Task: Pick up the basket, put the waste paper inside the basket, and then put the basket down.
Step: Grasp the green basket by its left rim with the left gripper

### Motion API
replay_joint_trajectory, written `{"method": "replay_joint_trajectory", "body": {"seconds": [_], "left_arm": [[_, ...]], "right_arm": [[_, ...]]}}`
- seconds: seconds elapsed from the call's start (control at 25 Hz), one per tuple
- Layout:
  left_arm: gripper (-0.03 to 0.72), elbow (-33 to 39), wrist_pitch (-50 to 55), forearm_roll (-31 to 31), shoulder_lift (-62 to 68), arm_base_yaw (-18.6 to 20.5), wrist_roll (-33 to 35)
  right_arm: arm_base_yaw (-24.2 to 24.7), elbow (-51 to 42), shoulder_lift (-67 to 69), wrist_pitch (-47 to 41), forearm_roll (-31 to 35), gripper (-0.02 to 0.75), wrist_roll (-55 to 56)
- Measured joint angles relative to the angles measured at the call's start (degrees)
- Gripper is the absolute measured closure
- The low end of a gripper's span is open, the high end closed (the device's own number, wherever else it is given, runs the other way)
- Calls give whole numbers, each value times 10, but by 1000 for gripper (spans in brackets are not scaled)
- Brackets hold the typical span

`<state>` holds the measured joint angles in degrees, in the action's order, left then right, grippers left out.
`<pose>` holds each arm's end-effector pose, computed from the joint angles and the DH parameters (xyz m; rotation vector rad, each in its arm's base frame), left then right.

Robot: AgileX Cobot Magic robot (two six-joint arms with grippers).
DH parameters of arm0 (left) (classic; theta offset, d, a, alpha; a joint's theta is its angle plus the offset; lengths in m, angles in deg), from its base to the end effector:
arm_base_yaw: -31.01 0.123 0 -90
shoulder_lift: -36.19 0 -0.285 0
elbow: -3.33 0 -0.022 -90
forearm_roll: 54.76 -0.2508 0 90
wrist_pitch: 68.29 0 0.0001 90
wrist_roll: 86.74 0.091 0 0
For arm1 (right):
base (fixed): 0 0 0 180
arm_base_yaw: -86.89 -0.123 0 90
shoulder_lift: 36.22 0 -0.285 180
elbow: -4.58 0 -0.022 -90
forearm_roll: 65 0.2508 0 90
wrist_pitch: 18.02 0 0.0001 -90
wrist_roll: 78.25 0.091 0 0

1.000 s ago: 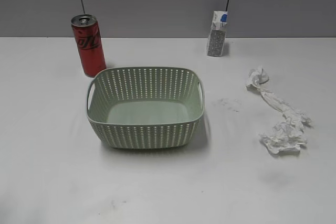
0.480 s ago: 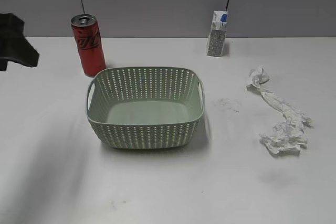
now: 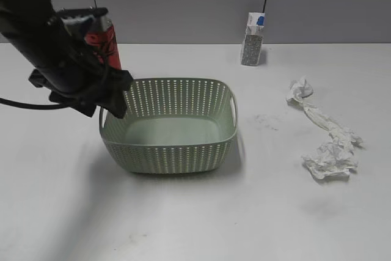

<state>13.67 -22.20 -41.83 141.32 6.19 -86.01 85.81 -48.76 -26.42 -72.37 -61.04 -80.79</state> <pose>0.3021 -0.1559 0.2253 0.4469 2.8102 -0.3583 0.0135 0.0054 0.2625 -0.0584 2.0485 0.0668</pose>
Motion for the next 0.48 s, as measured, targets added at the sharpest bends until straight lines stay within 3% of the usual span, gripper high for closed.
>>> {"method": "replay_joint_trajectory", "body": {"seconds": [0.24, 0.48], "left_arm": [[262, 0, -39, -2, 97, -17, -18], [393, 0, -69, -1, 130, -17, -21]], "right_arm": [[0, 0, 0, 0, 0, 220, 1], [0, 0, 0, 0, 0, 220, 0]]}}
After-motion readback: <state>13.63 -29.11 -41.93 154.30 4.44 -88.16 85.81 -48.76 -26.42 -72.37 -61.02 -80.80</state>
